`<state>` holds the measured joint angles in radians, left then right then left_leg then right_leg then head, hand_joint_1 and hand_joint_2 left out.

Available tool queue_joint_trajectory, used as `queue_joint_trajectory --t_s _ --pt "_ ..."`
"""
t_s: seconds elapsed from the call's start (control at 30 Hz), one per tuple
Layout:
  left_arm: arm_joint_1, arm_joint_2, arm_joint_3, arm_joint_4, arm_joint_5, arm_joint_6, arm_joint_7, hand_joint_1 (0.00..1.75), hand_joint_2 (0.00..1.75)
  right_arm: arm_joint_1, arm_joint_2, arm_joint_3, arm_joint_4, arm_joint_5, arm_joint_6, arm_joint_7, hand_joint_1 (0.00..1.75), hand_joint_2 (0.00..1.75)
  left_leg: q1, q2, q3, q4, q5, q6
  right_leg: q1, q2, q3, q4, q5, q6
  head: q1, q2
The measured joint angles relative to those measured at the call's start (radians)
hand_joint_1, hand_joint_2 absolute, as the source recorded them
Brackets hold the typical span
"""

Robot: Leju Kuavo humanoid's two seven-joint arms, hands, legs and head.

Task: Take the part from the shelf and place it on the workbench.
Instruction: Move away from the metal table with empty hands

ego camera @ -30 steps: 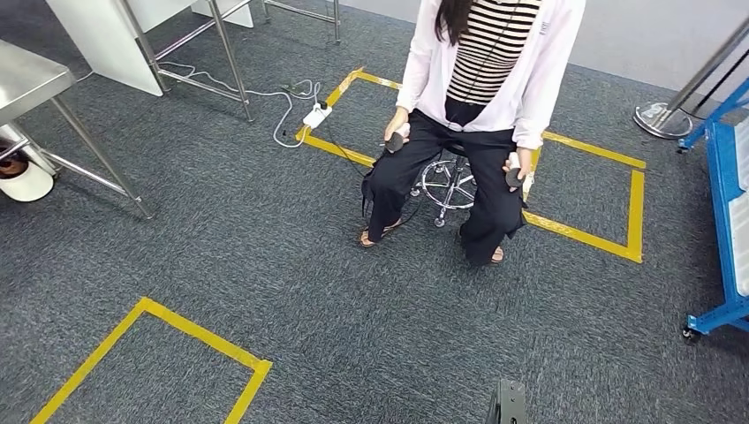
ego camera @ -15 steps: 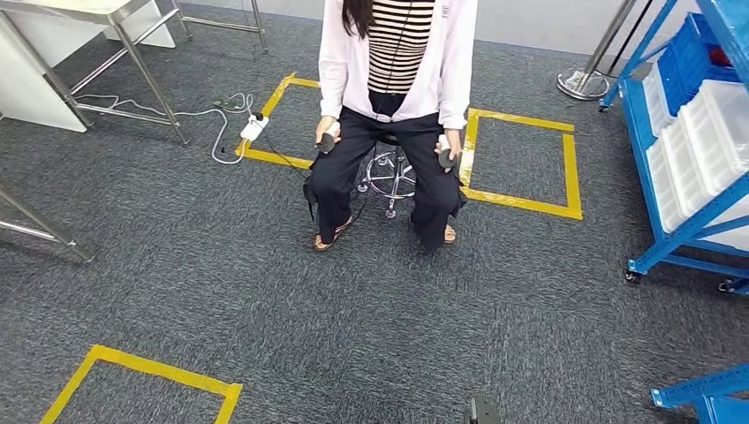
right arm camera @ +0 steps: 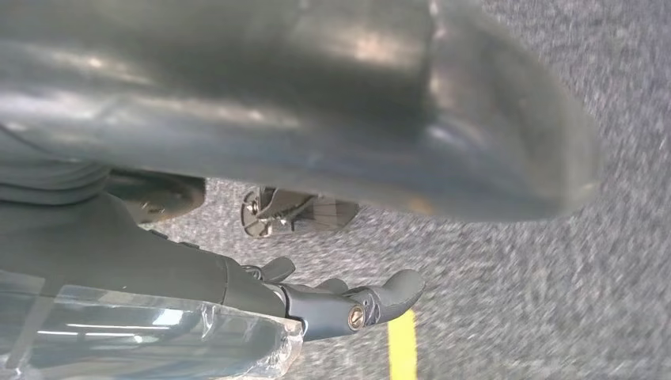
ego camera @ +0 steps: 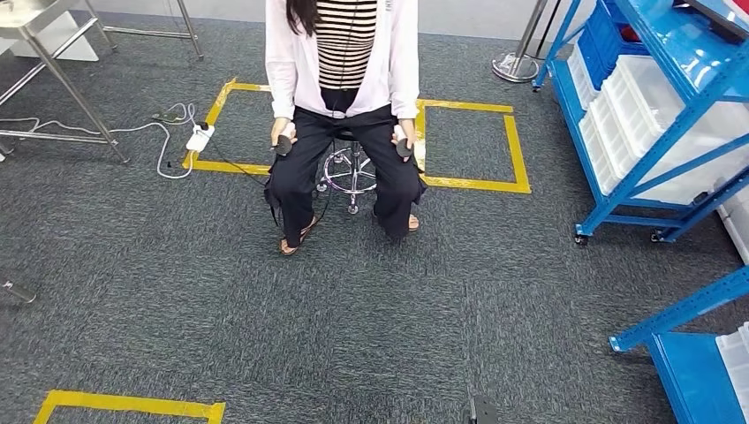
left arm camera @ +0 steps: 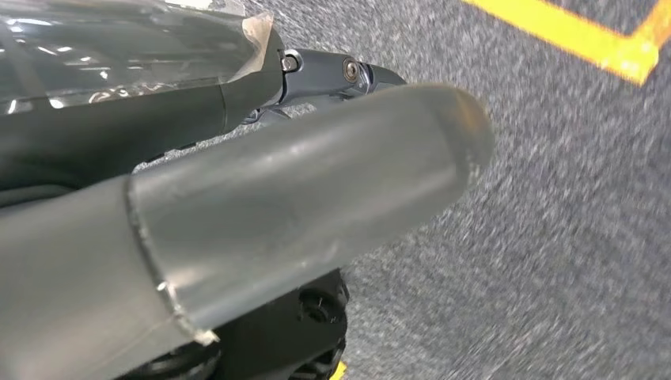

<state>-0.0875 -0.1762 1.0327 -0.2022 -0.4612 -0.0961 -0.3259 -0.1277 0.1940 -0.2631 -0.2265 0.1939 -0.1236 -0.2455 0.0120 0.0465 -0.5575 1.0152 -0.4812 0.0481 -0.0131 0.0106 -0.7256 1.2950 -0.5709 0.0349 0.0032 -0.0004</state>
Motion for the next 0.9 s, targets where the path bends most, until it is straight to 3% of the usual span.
queue_joint_trajectory --t_s 0.07,0.13,0.17,0.2,0.27,0.33,0.4,0.47,0.5,0.53,0.57,0.63,0.7,0.77,0.83,0.9 --pt "-0.001 0.0 0.0 0.0 0.0 0.0 0.0 0.0 0.0 0.001 -0.001 0.0 0.001 0.0 0.0 0.0 0.0 0.0 -0.001 0.025 0.002 0.0 -0.001 -0.002 0.0 -0.025 0.076 -0.124 0.042 0.013 0.001 0.0" --pt "-0.001 0.0 0.0 0.0 0.0 -0.001 0.0 0.0 0.0 -0.002 0.0 0.0 0.002 0.0 0.0 0.0 0.0 0.0 -0.005 0.045 0.007 0.001 -0.005 -0.009 0.004 -0.076 0.151 -0.255 0.083 0.012 0.001 0.0" --pt "-0.001 0.0 0.0 0.0 0.0 -0.001 0.0 0.0 0.0 -0.004 0.0 0.0 0.002 0.0 0.0 0.0 0.0 0.0 -0.007 0.054 0.011 0.001 -0.007 -0.015 0.008 -0.092 0.166 -0.285 0.093 0.006 0.001 0.0" --pt "-0.002 0.0 0.0 0.0 0.0 -0.001 0.0 0.0 0.0 -0.006 0.001 0.0 0.002 0.0 0.0 0.0 0.0 0.0 -0.008 0.064 0.015 0.0 -0.01 -0.021 0.012 -0.093 0.165 -0.29 0.097 -0.002 0.001 0.0" --pt "-0.004 -0.001 0.0 0.0 0.0 -0.001 0.0 0.0 0.0 -0.006 0.0 0.0 0.002 -0.001 0.0 0.0 0.0 0.0 -0.004 0.074 0.021 0.002 -0.016 -0.034 0.009 -0.069 0.165 -0.295 0.102 -0.015 0.0 0.0" --pt "-0.005 -0.002 0.0 0.0 0.0 -0.001 0.0 0.0 0.0 -0.006 -0.001 -0.001 0.003 -0.001 0.0 0.0 0.0 0.0 0.003 0.033 0.007 0.043 -0.05 -0.046 0.0 -0.043 0.17 -0.299 0.11 -0.031 -0.001 0.0" --pt "-0.002 -0.001 0.0 0.0 0.0 -0.001 0.0 0.0 0.0 -0.008 0.0 -0.001 0.004 -0.002 0.0 0.001 0.0 0.0 0.006 -0.025 -0.041 0.154 -0.117 -0.05 -0.001 -0.018 0.17 -0.3 0.115 -0.046 -0.003 0.0" --pt "0.0 -0.001 0.0 0.001 -0.001 -0.001 0.001 0.0 0.0 -0.008 0.0 -0.001 0.004 -0.003 0.0 0.003 0.0 0.0 0.008 -0.044 -0.092 0.259 -0.158 -0.053 0.003 0.009 0.169 -0.299 0.116 -0.051 -0.004 0.0" --pt "0.0 -0.001 0.0 0.001 -0.002 0.0 0.002 0.0 0.0 -0.007 0.0 -0.002 0.005 -0.005 0.0 0.005 0.0 0.0 0.009 -0.047 -0.1 0.269 -0.149 -0.053 0.003 0.023 0.17 -0.298 0.116 -0.05 -0.004 0.0" --pt "0.0 -0.002 0.0 0.001 -0.004 0.0 0.002 0.0 0.0 -0.005 -0.001 -0.003 0.005 -0.006 0.0 0.006 0.0 0.0 0.011 -0.049 -0.09 0.242 -0.122 -0.053 0.003 0.038 0.171 -0.297 0.116 -0.05 -0.004 0.0" --pt "0.0 -0.001 0.0 0.002 -0.006 0.0 0.003 0.0 0.0 -0.005 -0.001 -0.004 0.006 -0.009 0.0 0.007 0.0 0.0 0.014 -0.056 -0.066 0.185 -0.084 -0.053 0.002 0.052 0.171 -0.294 0.116 -0.05 -0.005 0.0" --pt "-0.001 -0.001 0.0 0.002 -0.01 -0.002 0.004 0.0 0.0 -0.005 -0.001 -0.005 0.006 -0.013 0.0 0.008 0.0 0.0 0.022 -0.101 -0.017 0.07 -0.028 -0.052 0.004 0.078 0.165 -0.285 0.114 -0.043 -0.005 0.0" --pt "-0.002 -0.001 -0.001 0.003 -0.012 -0.003 0.006 0.0 0.0 -0.005 -0.001 -0.007 0.006 -0.016 0.0 0.008 0.0 0.0 0.02 -0.127 -0.002 0.028 -0.017 -0.048 0.006 0.098 0.152 -0.281 0.116 -0.029 -0.004 0.0" --pt "-0.005 -0.002 0.0 0.004 -0.012 -0.003 0.007 0.0 0.0 -0.002 -0.002 -0.01 0.007 -0.018 0.001 0.008 0.0 0.0 0.013 -0.107 -0.002 0.02 -0.011 -0.033 0.004 0.111 0.142 -0.284 0.121 -0.013 -0.004 0.0" --pt "-0.008 -0.005 0.0 0.004 -0.012 -0.005 0.008 0.0 0.0 0.0 -0.004 -0.012 0.007 -0.019 0.001 0.008 0.0 0.0 0.01 -0.083 0.002 0.005 -0.001 -0.015 0.003 0.079 0.123 -0.258 0.106 -0.007 -0.002 0.0" --pt "-0.008 -0.005 0.0 0.004 -0.013 -0.006 0.008 0.0 0.0 -0.002 -0.004 -0.013 0.008 -0.02 0.001 0.008 0.0 0.0 0.008 -0.055 0.004 -0.004 0.004 -0.003 0.002 0.026 0.071 -0.155 0.054 -0.01 0.0 0.0"
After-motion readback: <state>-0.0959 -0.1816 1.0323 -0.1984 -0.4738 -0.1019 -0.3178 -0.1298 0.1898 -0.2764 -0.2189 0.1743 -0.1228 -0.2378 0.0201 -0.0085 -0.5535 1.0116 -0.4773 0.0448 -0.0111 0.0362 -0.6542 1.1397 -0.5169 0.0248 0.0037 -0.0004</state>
